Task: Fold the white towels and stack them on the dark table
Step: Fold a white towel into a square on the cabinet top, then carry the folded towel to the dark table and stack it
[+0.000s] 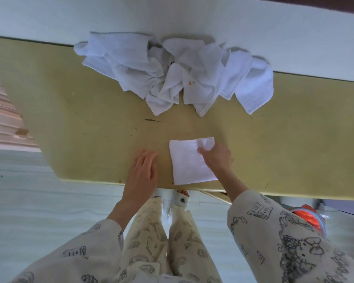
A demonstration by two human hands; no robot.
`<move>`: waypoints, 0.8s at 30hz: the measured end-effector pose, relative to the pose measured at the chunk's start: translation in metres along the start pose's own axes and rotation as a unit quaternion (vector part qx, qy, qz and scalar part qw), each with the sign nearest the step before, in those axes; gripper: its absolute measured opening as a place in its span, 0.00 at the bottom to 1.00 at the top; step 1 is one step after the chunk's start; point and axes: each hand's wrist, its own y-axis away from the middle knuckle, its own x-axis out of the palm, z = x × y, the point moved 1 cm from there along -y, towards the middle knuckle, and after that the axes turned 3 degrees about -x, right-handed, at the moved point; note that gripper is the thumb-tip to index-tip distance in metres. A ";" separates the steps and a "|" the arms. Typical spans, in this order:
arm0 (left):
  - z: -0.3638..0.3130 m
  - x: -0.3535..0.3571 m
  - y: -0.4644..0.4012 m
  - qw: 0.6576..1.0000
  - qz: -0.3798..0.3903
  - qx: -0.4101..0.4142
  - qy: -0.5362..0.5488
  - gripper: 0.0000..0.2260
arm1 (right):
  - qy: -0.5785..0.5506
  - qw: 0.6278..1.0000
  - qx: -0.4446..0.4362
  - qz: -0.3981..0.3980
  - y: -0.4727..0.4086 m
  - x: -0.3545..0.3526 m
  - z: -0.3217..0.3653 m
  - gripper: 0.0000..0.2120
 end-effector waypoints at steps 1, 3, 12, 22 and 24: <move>0.003 -0.006 0.000 1.000 -0.004 -0.005 0.000 0.14 | 0.009 1.000 -0.007 0.002 0.004 0.001 0.004 0.24; 0.009 -0.018 0.003 1.000 -0.018 -0.019 0.002 0.14 | 0.019 0.999 -0.026 -0.001 0.011 0.003 0.010 0.23; 0.010 -0.055 0.060 0.982 -0.115 -0.116 0.094 0.14 | -0.019 0.957 -0.264 0.122 0.061 -0.023 0.040 0.07; 0.016 -0.082 0.252 0.915 -0.298 -0.247 0.116 0.14 | 0.116 0.811 -0.535 0.209 0.209 -0.009 0.093 0.12; 0.023 -0.086 0.305 0.884 -0.351 -0.287 0.116 0.14 | 0.136 0.767 -0.583 0.230 0.259 0.009 0.099 0.10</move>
